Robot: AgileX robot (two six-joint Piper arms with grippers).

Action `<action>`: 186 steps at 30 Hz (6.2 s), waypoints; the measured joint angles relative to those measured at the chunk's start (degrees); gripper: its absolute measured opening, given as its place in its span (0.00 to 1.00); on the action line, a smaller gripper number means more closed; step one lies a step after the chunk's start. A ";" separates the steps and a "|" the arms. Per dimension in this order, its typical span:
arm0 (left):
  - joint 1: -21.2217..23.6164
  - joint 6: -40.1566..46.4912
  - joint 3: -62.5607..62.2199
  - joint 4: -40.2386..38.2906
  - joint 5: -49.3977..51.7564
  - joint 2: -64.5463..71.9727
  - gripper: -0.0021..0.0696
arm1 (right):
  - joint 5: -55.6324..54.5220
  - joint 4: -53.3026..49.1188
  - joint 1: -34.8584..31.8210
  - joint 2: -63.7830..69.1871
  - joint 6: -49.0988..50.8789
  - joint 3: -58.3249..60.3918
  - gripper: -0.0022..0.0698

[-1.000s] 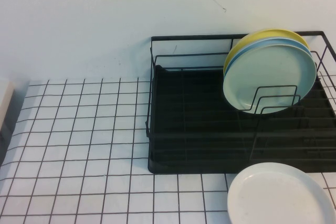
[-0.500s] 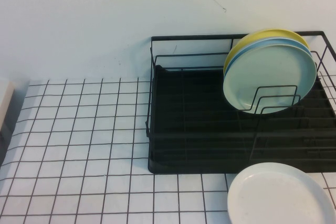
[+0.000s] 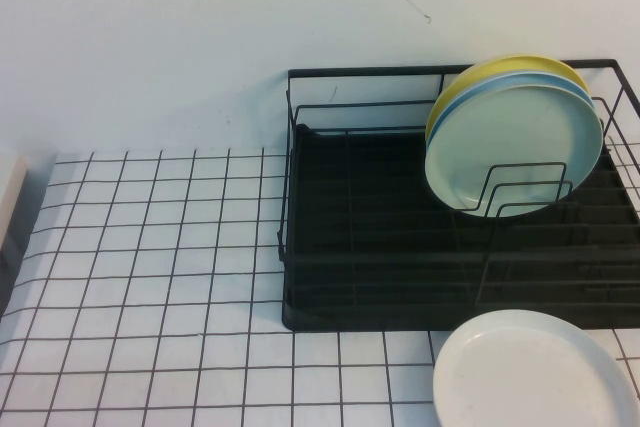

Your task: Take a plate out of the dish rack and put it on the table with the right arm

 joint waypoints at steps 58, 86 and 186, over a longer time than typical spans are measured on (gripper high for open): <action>0.00 0.01 0.00 0.00 0.00 0.00 0.02 | -23.87 -1.90 0.00 0.00 -3.46 0.44 0.03; 0.00 0.01 0.00 0.00 0.00 0.00 0.02 | 9.38 13.23 0.00 27.07 -21.21 -34.41 0.03; 0.00 0.21 0.00 0.00 0.00 0.00 0.02 | 29.92 39.07 0.00 85.04 -39.63 -46.97 0.29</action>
